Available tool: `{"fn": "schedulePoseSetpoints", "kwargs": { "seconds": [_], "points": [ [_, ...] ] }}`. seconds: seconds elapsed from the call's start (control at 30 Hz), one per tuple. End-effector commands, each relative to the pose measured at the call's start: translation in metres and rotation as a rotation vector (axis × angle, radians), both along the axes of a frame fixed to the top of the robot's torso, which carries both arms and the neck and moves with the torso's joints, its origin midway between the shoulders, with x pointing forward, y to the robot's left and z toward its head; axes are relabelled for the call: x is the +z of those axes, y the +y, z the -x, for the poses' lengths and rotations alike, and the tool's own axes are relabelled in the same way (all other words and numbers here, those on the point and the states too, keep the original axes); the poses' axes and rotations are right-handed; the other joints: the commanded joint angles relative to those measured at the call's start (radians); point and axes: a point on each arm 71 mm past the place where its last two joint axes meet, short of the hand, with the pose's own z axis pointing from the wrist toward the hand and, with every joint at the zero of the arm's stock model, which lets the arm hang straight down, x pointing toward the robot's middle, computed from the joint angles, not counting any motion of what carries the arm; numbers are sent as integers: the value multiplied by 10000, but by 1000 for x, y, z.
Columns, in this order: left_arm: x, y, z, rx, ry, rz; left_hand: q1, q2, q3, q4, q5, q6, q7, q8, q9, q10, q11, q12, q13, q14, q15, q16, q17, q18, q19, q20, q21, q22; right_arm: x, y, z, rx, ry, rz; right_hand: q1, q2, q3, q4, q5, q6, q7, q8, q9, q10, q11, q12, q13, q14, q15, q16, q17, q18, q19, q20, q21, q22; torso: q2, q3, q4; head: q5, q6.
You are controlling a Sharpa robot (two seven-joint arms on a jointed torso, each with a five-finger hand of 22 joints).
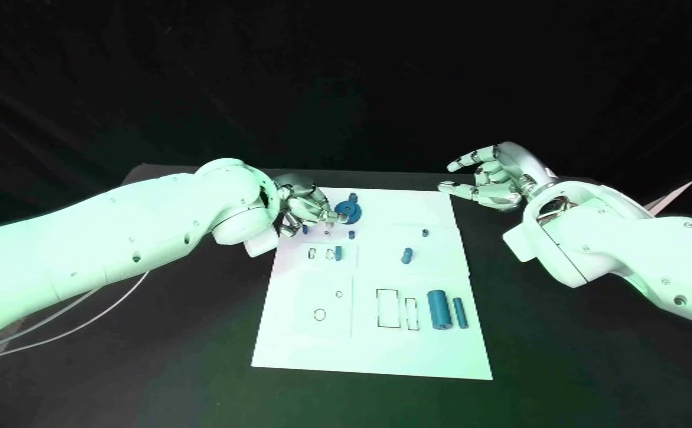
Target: Assemble the parts on the task board
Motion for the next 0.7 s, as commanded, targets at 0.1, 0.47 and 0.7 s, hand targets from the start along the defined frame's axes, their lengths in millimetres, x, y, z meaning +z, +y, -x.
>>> {"fn": "schedulePoseSetpoints", "kwargs": {
  "seconds": [0.1, 0.47, 0.7],
  "points": [
    [1, -9, -5, -356, 276, -1063, -464, 75, -650, 9, -47, -6, -155, 224, 251, 311, -98, 116, 170, 864, -142, 202, 2150, -224, 228, -61, 230, 229, -1, -6, -4, -171, 181, 27, -382, 98, 24, 26, 45, -37, 34, 174, -29, -263, -24, -115, -30, 914, -80, -45, 1920, 22, 443, -52, -97, 1753, -28, 19, 0, 7, -43],
    [2, -27, -12, -899, 160, -2144, -809, 159, -927, 14, -152, -132, -129, 119, 317, 217, -73, 52, 109, 855, -121, 195, 2143, -236, 223, -54, 283, 309, -1, -12, -7, -371, 303, 95, -402, 92, 10, 25, 45, -44, 34, 178, -32, -262, -24, -115, -32, 915, -80, -45, 1921, 22, 444, -53, -97, 1753, -15, 10, 9, 36, -105],
    [0, -30, -16, -1192, 229, -2800, -890, 196, -1002, 8, -173, -200, -107, 40, 320, 109, -56, -35, -20, 831, -108, 165, 2088, -227, 182, -44, 269, 270, -2, -14, -7, -430, 328, 112, -422, 88, -3, 25, 46, -51, 34, 181, -34, -272, -24, -127, -45, 915, -81, -46, 1920, 24, 441, -54, -107, 1747, -4, 3, 5, 75, -138]
  ]
}}
